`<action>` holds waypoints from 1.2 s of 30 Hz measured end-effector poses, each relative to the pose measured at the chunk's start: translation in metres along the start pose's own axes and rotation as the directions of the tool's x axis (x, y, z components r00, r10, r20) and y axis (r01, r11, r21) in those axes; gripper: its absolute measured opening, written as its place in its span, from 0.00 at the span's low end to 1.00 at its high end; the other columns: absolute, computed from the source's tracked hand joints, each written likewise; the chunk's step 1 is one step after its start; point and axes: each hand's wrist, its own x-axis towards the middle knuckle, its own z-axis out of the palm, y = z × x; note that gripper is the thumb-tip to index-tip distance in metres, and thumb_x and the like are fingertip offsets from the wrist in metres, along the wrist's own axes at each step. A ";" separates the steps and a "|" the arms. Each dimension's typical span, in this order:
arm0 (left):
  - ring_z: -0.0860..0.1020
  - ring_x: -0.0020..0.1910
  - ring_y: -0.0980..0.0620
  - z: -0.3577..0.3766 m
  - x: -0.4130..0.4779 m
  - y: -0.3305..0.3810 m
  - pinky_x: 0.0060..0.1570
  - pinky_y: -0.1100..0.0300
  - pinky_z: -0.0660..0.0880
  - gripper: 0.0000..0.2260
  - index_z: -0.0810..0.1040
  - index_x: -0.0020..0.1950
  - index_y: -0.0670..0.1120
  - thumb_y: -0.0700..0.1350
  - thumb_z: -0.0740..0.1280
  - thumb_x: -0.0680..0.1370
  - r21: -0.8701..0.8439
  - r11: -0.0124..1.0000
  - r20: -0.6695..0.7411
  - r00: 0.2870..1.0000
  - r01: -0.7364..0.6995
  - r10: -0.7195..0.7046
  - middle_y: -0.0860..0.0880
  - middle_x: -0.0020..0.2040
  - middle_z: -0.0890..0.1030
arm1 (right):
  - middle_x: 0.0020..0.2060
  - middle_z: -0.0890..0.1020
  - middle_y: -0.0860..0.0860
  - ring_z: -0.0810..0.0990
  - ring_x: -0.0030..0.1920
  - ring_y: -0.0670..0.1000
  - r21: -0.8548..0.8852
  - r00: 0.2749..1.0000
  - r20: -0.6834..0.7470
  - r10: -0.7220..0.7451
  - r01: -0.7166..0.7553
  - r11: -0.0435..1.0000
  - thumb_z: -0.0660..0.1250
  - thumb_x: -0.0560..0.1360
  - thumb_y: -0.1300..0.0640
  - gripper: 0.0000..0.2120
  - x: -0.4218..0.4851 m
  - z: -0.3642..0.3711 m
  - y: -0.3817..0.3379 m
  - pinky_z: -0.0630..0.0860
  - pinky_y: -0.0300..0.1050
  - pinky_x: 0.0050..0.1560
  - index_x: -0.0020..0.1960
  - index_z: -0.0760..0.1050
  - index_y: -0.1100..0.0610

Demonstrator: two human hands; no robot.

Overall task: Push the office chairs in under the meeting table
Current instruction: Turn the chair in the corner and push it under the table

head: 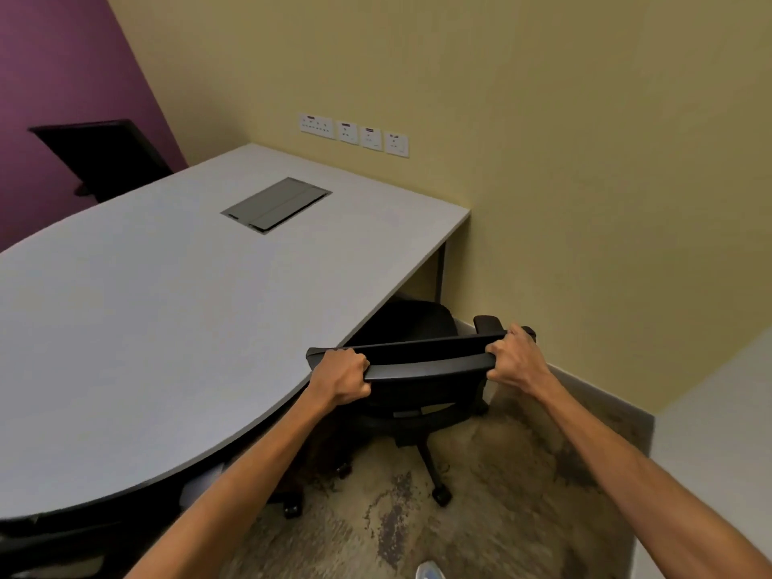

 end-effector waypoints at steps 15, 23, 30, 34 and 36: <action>0.79 0.36 0.45 -0.011 0.102 0.022 0.43 0.50 0.79 0.11 0.81 0.42 0.43 0.48 0.64 0.69 -0.122 0.957 -0.021 0.963 0.264 -0.269 0.45 0.37 0.82 | 0.24 0.63 0.45 0.65 0.38 0.51 -0.044 0.952 0.029 -0.304 0.305 0.951 0.60 0.60 0.49 0.06 0.173 -0.011 0.088 0.54 0.42 0.41 0.32 0.68 0.51; 0.78 0.37 0.45 -0.013 0.168 0.050 0.43 0.52 0.76 0.10 0.79 0.41 0.44 0.49 0.63 0.69 -0.135 0.884 -0.054 0.888 0.447 -0.457 0.46 0.37 0.81 | 0.25 0.65 0.46 0.69 0.40 0.52 -0.055 0.894 0.016 -0.449 0.449 0.892 0.66 0.62 0.53 0.06 0.271 -0.009 0.137 0.50 0.43 0.39 0.33 0.69 0.52; 0.78 0.38 0.45 -0.021 0.220 0.068 0.44 0.52 0.76 0.10 0.79 0.41 0.44 0.50 0.64 0.70 -0.152 0.796 -0.038 0.802 0.585 -0.596 0.46 0.37 0.80 | 0.25 0.68 0.47 0.65 0.39 0.52 -0.009 0.813 0.045 -0.580 0.581 0.814 0.65 0.60 0.55 0.07 0.345 -0.010 0.169 0.59 0.43 0.43 0.31 0.66 0.52; 0.78 0.38 0.45 -0.025 0.247 0.077 0.43 0.52 0.75 0.10 0.79 0.41 0.44 0.49 0.63 0.70 -0.144 0.765 -0.017 0.771 0.628 -0.636 0.45 0.37 0.80 | 0.23 0.68 0.46 0.65 0.36 0.52 -0.004 0.773 0.026 -0.634 0.635 0.773 0.63 0.59 0.53 0.08 0.380 -0.008 0.182 0.60 0.45 0.44 0.28 0.63 0.51; 0.78 0.38 0.45 -0.027 0.259 0.078 0.44 0.52 0.76 0.10 0.79 0.41 0.44 0.50 0.63 0.70 -0.152 0.751 -0.017 0.758 0.643 -0.653 0.45 0.37 0.80 | 0.22 0.67 0.46 0.66 0.36 0.52 -0.008 0.757 0.014 -0.654 0.654 0.757 0.62 0.59 0.52 0.08 0.396 -0.007 0.187 0.55 0.44 0.42 0.27 0.63 0.50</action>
